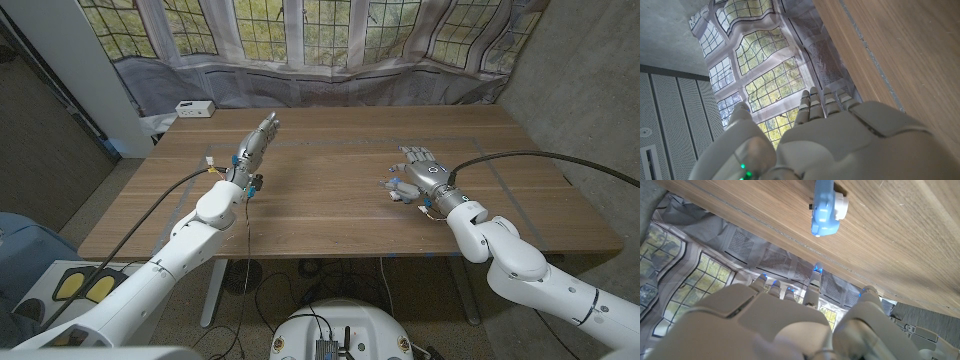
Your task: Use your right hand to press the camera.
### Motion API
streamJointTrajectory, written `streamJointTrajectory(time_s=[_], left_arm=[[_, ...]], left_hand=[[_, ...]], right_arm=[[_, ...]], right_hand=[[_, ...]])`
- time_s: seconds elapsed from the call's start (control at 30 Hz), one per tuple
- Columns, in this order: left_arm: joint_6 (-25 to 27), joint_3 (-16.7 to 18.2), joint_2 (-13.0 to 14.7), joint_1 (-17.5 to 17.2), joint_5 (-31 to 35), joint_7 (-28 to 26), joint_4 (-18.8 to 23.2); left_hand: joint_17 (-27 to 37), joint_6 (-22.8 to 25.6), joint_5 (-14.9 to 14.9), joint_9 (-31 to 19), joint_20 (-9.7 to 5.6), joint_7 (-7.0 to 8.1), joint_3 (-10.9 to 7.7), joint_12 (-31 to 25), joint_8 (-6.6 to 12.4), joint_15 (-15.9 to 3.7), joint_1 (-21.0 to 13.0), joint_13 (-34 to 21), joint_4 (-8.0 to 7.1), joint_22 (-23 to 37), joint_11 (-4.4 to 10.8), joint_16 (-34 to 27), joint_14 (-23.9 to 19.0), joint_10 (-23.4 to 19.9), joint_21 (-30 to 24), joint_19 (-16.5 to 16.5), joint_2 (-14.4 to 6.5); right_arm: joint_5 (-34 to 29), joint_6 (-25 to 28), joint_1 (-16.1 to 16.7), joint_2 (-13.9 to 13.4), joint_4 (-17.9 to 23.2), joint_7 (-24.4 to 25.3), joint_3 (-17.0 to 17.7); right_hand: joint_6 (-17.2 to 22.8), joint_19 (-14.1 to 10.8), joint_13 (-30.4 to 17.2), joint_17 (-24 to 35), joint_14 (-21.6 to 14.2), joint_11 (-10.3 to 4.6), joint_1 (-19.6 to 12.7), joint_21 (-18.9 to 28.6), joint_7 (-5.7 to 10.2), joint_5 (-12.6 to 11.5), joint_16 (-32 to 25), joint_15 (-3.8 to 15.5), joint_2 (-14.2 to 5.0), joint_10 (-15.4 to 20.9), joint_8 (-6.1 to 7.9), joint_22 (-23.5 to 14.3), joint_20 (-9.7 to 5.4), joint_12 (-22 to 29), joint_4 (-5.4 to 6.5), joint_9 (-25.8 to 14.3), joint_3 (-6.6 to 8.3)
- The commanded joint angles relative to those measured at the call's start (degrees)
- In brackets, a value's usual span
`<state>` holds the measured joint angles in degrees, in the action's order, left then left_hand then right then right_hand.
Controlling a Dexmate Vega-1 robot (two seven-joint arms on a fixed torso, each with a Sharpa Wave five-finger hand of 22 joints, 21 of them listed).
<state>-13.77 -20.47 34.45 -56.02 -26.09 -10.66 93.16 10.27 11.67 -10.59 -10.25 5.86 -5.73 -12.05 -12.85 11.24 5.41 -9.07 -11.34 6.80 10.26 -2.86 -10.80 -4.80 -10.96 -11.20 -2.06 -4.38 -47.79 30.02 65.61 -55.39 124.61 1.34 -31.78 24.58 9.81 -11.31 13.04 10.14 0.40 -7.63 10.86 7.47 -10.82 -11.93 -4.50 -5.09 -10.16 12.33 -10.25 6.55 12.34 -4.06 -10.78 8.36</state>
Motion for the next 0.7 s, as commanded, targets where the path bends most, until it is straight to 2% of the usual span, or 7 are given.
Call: streamJointTrajectory(time_s=[0.03, 0.7], left_arm=[[-0.16, -0.03, -0.14, -0.18, -0.08, 0.00, -0.07], [0.17, -0.19, -0.12, -0.11, -0.21, 0.18, -0.11]], left_hand=[[0.15, 0.57, -0.02, -0.16, 0.12, 0.20, -0.16, 0.12, -0.08, 0.29, 0.00, -0.06, -0.16, 0.09, 0.00, -0.02, 0.21, -0.31, 0.01, -0.40, 0.44], [0.15, 0.69, -0.03, -0.16, 0.11, 0.25, -0.23, 0.18, -0.10, 0.28, -0.02, -0.07, -0.15, 0.09, -0.15, -0.04, 0.22, -0.31, -0.02, -0.45, 0.40]], right_arm=[[-0.15, 0.91, -0.59, 0.27, -0.63, -0.65, -0.98], [-0.52, 1.93, -2.22, 0.99, -2.12, -1.69, -2.70]], right_hand=[[0.53, 14.25, -0.25, 0.16, 14.07, -0.23, -0.22, 0.58, 0.06, -0.15, -0.27, -0.07, -0.93, -4.65, 0.29, -0.28, -0.32, 0.64, 0.00, -0.33, 0.47], [1.02, 13.69, -0.24, 0.18, 13.43, -0.23, 0.12, 0.86, 0.15, -0.07, -0.56, -0.23, -0.79, -4.12, 0.20, -0.27, -0.26, 0.76, 0.17, -0.32, 0.42]])
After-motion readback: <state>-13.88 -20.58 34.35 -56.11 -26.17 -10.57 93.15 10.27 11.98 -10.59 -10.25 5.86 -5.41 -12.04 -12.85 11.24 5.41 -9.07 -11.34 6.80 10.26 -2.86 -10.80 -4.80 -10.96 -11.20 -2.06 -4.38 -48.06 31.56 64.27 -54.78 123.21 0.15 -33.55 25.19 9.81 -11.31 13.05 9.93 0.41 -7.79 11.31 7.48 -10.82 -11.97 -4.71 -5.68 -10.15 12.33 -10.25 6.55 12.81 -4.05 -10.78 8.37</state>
